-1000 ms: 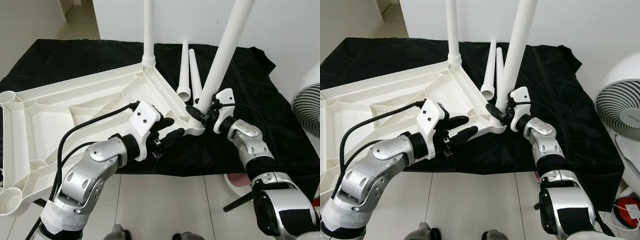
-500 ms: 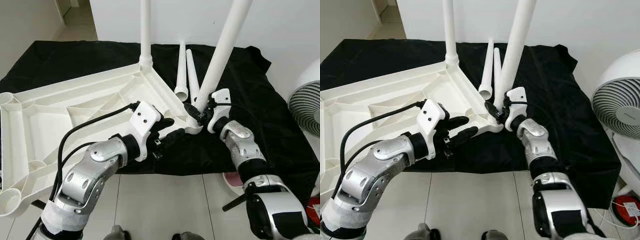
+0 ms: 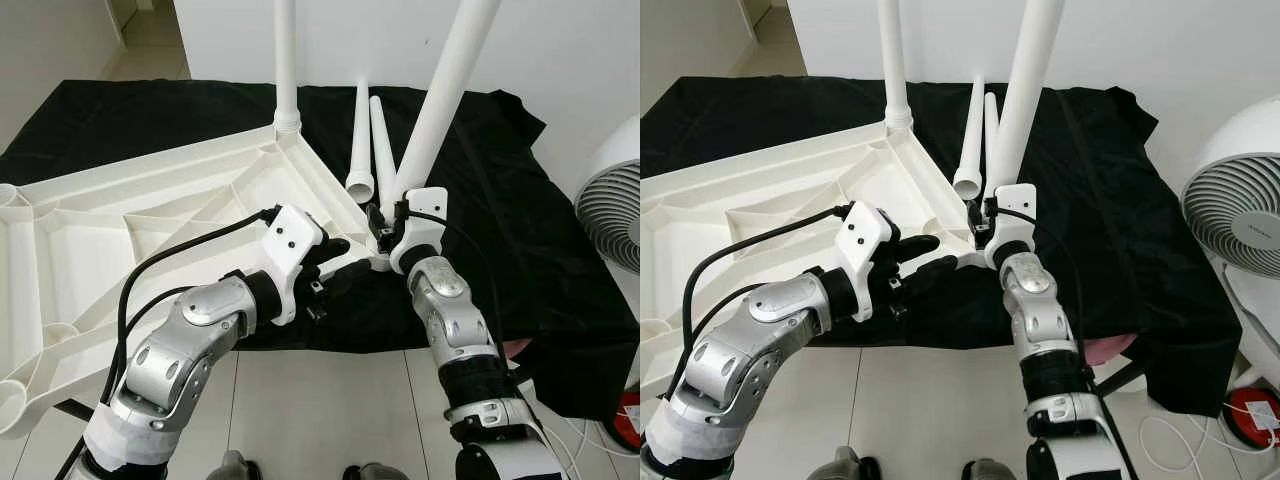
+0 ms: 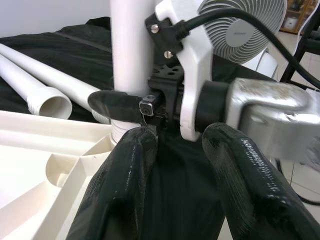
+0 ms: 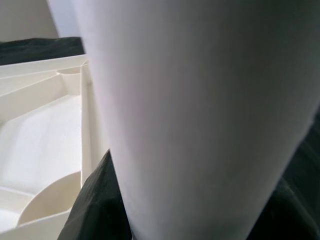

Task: Building children table

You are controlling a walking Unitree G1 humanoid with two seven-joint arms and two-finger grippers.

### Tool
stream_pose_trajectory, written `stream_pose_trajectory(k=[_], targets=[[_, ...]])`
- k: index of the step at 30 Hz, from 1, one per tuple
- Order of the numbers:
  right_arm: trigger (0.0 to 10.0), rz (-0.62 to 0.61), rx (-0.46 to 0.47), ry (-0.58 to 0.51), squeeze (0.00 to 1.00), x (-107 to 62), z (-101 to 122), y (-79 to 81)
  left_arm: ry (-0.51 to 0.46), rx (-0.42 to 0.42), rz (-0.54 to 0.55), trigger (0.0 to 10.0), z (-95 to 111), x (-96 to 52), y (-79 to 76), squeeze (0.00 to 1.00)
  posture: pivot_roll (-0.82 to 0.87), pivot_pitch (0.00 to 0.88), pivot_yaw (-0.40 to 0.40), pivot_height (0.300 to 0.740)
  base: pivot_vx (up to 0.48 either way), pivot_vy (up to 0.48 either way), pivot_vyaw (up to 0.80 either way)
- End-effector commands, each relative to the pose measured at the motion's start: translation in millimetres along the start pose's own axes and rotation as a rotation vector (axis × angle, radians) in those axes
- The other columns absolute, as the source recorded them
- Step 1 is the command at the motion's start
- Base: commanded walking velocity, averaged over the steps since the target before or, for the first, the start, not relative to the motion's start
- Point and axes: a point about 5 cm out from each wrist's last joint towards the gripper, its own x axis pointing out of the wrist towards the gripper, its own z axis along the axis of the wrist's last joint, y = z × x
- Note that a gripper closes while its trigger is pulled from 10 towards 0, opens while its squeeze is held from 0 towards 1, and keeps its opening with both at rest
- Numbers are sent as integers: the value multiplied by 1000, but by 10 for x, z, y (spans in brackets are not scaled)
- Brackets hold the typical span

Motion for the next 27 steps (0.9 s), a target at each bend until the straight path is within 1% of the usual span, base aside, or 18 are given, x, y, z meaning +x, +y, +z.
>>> stream_pose_trajectory(k=[1, 2, 3, 4, 7, 9, 12, 13, 14, 15, 17, 20, 21, 22, 23, 24, 26, 27], targets=[[10000, -38, 41, 42, 0, -59, -76, 112, 3, -2, -2, 10000, -3, 0, -28, 0, -54, 98, 8, 740, 0, 0, 0], [10000, -79, 49, 34, 0, -84, -70, 140, 2, -2, 0, 10000, 1, 2, -25, 0, -52, 99, 8, 740, 0, 0, 0], [10000, -93, 55, 34, 0, -101, -65, 173, 1, -2, 1, 10000, 4, 3, -21, 0, -52, 99, 8, 740, 0, 0, 0], [10000, -93, 55, 34, 0, -101, -65, 173, 1, -2, 1, 10000, 4, 3, -21, 0, -52, 99, 8, 740, 0, 0, 0], [10000, -73, 87, 31, 0, -137, -35, 269, 1, -1, 1, 10000, 5, -5, -24, 0, -50, 99, 8, 740, 0, 0, 0], [10000, -71, 89, 25, 0, -145, -15, 273, 1, -1, 2, 10000, 3, -9, -24, 0, -50, 99, 8, 740, 0, 0, 0], [10000, -76, 84, 10, 0, -153, 28, 226, 2, -2, 2, 10000, 1, -12, -24, 0, -54, 99, 10, 740, 0, 0, 0], [10000, -78, 80, 6, 835, -151, 36, 201, 2, -2, 2, 10000, 1, -10, -23, 0, -54, 99, 10, 740, 0, 0, 0], [10000, -63, 82, -6, 1000, -148, 54, 179, 1, -2, -1, 10000, 2, -8, -23, 0, -54, 99, 10, 740, 0, 0, 0], [10000, -63, 82, -6, 1000, -148, 54, 179, 1, -2, -1, 10000, 2, -8, -23, 0, -54, 99, 10, 740, 0, 0, 0], [10000, -32, 66, -21, 1000, -123, 80, 103, 1, -2, 0, 10000, 3, -6, -15, 0, -54, 99, 10, 740, 0, 0, 0], [10000, -19, 64, -28, 1000, -109, 96, 54, 0, -1, -2, 10000, 5, -4, -18, 0, -57, 100, 10, 740, 0, 0, 0], [10000, 10, 52, -27, 1000, -87, 110, 8, 1, -1, -3, 10000, 3, -3, -24, 0, -57, 100, 10, 740, 0, 0, 0], [10000, 10, 52, -27, 1000, -87, 110, 8, 1, -1, -3, 10000, 3, -3, -24, 0, -57, 100, 10, 740, 0, 0, 0], [10000, 48, 34, -29, 1000, -65, 128, -35, 1, -1, -6, 10000, 2, -3, -31, 0, -57, 100, 10, 740, 0, 0, 0], [10000, 111, 11, -18, 224, -41, 131, -62, 1, -1, -7, 10000, 0, -2, -33, 0, -57, 99, 12, 740, 0, 0, 0], [10000, 111, 11, -18, 224, -41, 131, -62, 1, -1, -7, 10000, 0, -2, -33, 0, -57, 99, 12, 740, 0, 0, 0], [10000, 175, -18, -10, 0, -21, 134, -75, 2, -1, -8, 10000, 1, -1, -31, 0, -55, 100, 13, 740, 0, 0, 0]])
